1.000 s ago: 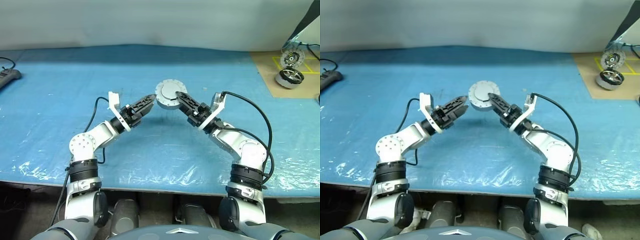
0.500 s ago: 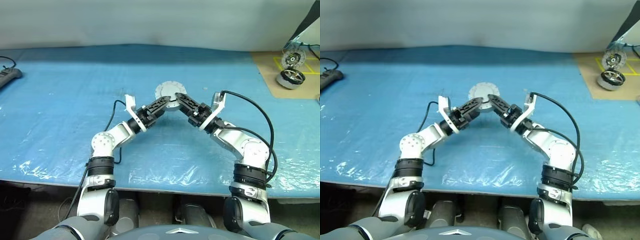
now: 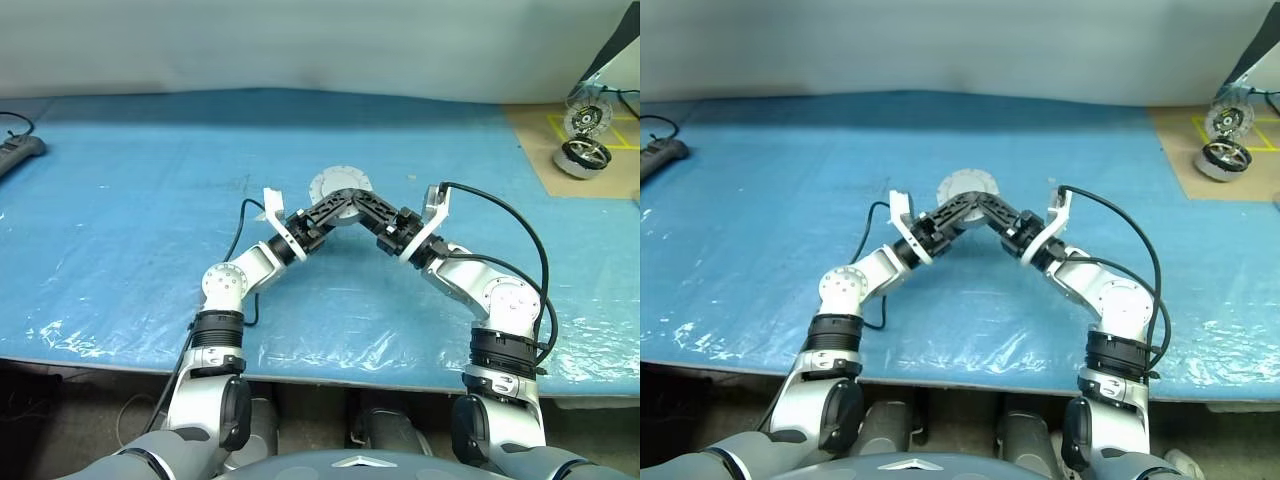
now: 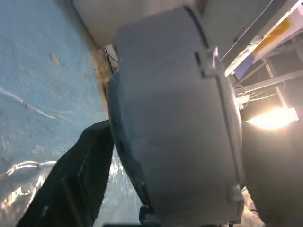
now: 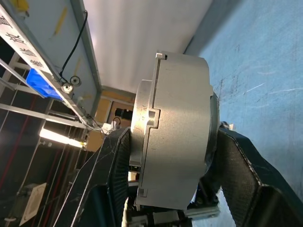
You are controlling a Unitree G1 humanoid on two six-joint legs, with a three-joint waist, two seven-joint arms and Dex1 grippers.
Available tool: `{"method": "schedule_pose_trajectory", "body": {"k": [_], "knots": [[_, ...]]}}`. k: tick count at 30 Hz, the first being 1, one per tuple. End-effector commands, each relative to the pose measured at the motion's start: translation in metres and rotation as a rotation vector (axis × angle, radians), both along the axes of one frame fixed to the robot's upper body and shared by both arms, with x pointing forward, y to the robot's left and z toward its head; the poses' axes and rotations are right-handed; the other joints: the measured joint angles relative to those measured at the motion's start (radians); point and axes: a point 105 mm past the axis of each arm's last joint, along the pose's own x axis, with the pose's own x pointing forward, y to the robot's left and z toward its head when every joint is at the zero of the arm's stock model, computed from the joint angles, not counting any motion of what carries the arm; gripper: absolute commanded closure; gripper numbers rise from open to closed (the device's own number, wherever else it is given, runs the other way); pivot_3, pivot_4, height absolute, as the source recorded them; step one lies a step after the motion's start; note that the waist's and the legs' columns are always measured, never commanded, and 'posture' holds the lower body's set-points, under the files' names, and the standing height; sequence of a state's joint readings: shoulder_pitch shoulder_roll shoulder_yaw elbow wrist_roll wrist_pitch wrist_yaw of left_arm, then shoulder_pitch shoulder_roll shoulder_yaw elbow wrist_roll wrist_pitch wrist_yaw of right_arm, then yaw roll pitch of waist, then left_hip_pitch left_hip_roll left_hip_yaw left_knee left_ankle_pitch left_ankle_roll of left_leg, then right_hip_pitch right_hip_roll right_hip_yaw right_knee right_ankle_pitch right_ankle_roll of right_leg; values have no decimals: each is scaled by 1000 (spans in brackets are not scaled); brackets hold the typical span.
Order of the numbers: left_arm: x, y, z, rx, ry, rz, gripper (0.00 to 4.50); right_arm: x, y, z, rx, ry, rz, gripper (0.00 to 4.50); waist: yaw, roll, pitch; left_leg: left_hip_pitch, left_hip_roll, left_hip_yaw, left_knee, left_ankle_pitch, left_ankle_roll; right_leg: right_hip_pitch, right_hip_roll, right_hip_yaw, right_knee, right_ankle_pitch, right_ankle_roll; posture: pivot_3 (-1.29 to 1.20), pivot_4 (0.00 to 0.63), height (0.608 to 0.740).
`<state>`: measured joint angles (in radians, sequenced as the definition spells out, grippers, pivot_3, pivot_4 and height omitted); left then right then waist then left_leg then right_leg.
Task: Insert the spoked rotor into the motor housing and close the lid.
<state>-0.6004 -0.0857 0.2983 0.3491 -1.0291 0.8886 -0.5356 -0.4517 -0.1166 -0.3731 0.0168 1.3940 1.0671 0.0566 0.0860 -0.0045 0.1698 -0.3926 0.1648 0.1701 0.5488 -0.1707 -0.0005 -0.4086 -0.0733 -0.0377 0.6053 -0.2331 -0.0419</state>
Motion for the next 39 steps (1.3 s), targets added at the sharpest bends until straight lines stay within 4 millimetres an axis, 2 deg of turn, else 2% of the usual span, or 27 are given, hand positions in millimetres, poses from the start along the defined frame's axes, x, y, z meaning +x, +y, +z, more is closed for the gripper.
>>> {"method": "schedule_pose_trajectory", "body": {"k": [1,10,14,15,20,24,26,31,32,35,38,39], "knots": [[7,5,14,-25,-37,34,908,-7,3,27,56,-103,31,2115,0,0,0,0,0,0,0,0,0,0,0,0,0,0,0,0,150,740],[4,-3,9,-12,-30,17,908,-6,4,26,41,-101,41,2115,9,0,0,0,0,0,1,0,0,0,0,0,0,0,0,0,150,740],[13,1,4,18,-13,77,1756,-7,4,26,43,-102,41,2115,10,0,0,-1,0,0,2,0,0,0,0,0,1,0,0,0,150,740],[12,0,4,21,-22,71,1842,-7,4,26,45,-101,41,2115,10,0,0,-1,0,0,3,0,0,0,0,0,1,0,0,0,150,740],[10,-4,4,40,-20,50,1866,-7,5,25,50,-98,40,2115,9,0,0,-2,1,-1,4,0,0,0,0,0,1,0,0,0,150,740],[11,-2,10,8,-43,70,1867,-5,2,23,44,-85,17,2115,10,0,0,-2,1,-1,5,0,1,0,0,0,1,0,0,0,150,740],[20,-3,1,78,-13,114,1867,-3,-1,23,40,-86,-8,2115,10,0,0,-2,1,-1,5,0,1,0,0,0,1,0,0,0,150,740],[27,3,-5,103,-2,155,1867,3,-8,20,-58,-110,-100,2115,8,0,0,-3,1,-1,6,0,1,0,0,0,1,0,1,0,150,740],[27,4,-7,104,3,157,1867,2,-12,28,-23,-160,-124,2115,8,0,0,-3,1,-1,6,0,1,0,0,0,1,0,1,0,150,740],[27,4,-9,104,7,162,1867,-1,-15,35,22,-204,-127,1211,11,0,0,-4,1,-2,6,0,1,0,0,-1,1,0,0,0,150,740],[30,7,-8,97,11,189,1867,4,-11,23,5,-122,-109,161,10,0,0,-4,1,-2,7,1,4,0,0,-1,1,0,1,0,150,740],[31,9,-7,93,10,197,1867,5,-11,21,12,-111,-109,161,10,0,0,-4,1,-2,8,1,4,0,0,-2,1,0,1,0,150,740]]}}
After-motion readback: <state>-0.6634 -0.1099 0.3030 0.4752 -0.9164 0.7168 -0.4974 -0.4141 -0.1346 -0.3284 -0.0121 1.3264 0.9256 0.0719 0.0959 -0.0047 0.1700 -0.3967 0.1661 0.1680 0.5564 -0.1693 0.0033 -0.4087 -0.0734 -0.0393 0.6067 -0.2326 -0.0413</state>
